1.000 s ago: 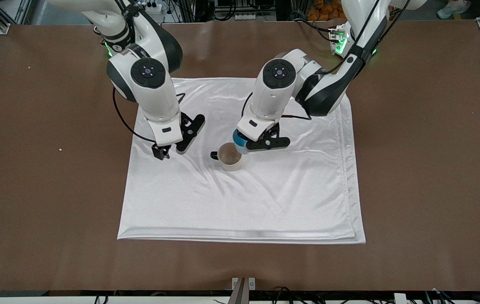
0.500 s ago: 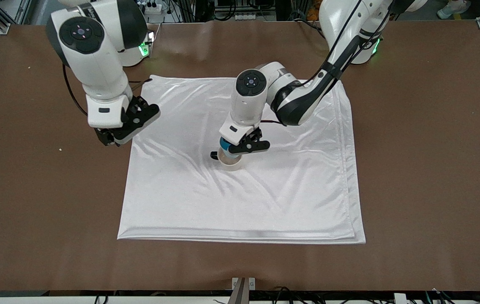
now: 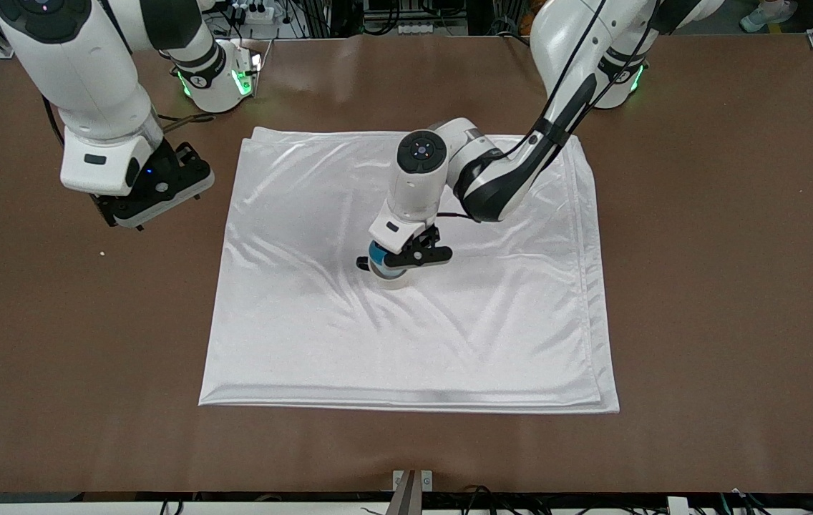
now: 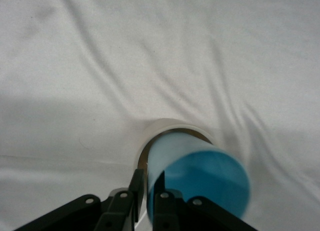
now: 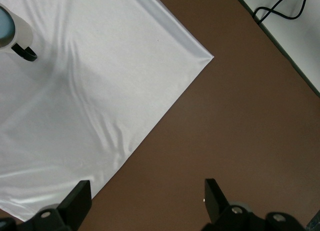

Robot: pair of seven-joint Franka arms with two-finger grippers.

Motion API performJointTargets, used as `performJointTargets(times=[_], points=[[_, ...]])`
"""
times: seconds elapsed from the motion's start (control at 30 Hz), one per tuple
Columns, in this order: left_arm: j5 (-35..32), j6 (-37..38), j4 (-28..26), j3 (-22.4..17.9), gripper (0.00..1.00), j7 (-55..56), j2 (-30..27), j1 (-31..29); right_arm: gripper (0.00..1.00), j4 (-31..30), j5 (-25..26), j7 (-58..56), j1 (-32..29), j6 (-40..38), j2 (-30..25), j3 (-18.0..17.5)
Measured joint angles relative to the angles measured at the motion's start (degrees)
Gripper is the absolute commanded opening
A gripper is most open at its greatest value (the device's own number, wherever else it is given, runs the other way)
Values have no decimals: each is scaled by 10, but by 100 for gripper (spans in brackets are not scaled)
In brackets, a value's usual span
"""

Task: Place blue cup into white mug on cloth

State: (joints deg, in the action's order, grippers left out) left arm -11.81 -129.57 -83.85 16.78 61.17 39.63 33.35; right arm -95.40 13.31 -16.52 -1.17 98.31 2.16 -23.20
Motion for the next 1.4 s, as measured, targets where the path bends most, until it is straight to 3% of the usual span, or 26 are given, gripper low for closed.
performJointTargets(times=[0.57,1.07,1.4], points=[[0,0,22,-7,100,0,-7,-2,100,19,-2,30,-31,-2,5,2],[-4,61,32,-29,100,-31,-100,-42,100,52,-13,172,-58,-41,5,4],[-4,121,32,-30,100,-130,-150,-93,100,60,-39,231,-88,-68,4,6]])
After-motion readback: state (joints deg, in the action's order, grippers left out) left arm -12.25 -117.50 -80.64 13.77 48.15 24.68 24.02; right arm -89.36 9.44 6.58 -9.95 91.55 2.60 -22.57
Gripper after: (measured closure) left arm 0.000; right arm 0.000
